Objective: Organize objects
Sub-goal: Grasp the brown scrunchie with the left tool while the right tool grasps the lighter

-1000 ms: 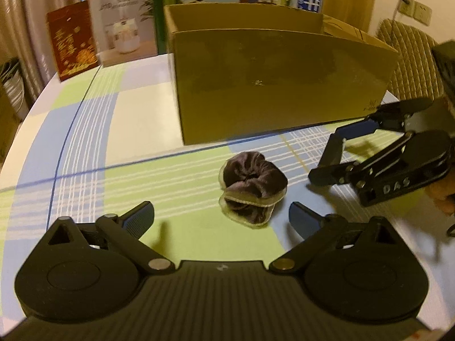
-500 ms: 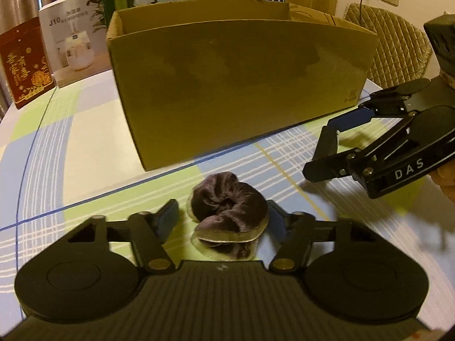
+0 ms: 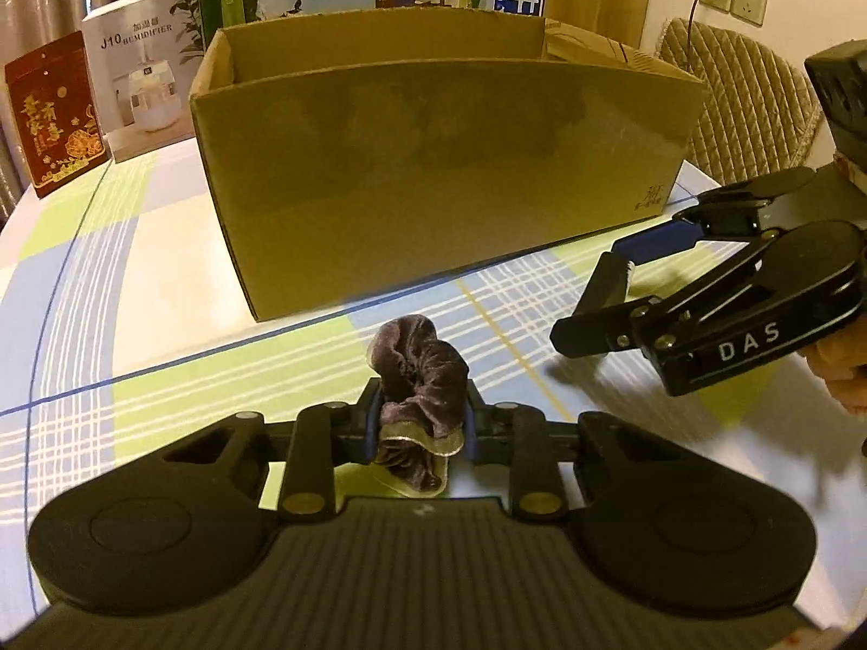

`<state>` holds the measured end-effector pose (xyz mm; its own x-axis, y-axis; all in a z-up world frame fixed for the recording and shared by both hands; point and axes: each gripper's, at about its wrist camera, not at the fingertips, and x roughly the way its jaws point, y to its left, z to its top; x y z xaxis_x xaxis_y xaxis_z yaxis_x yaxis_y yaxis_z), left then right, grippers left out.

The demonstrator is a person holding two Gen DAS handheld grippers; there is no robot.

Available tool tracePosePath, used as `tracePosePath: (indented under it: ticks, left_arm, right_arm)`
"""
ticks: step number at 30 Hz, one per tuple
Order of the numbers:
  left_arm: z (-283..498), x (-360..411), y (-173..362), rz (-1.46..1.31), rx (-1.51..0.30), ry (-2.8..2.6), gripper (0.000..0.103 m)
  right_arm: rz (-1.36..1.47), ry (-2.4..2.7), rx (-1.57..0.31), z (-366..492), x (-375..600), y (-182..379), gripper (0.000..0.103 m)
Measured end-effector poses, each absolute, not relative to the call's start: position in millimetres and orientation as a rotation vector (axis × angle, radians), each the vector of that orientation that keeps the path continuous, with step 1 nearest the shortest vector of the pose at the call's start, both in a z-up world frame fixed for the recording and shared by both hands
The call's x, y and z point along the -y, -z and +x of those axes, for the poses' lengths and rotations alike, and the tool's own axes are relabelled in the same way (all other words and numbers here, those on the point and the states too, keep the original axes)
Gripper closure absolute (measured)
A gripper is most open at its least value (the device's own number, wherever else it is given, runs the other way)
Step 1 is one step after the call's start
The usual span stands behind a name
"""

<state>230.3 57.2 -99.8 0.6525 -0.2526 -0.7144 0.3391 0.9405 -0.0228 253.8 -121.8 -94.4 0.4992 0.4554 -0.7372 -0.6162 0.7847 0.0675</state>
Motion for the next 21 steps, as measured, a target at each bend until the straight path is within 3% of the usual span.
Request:
tracePosePath:
  ticks: [21]
  left_arm:
    - [131.0, -28.8, 4.6, -0.086, -0.785, 0.114, 0.08]
  right_arm:
    - [-0.028, -0.434, -0.783, 146.6, 190.9, 9.1, 0.024]
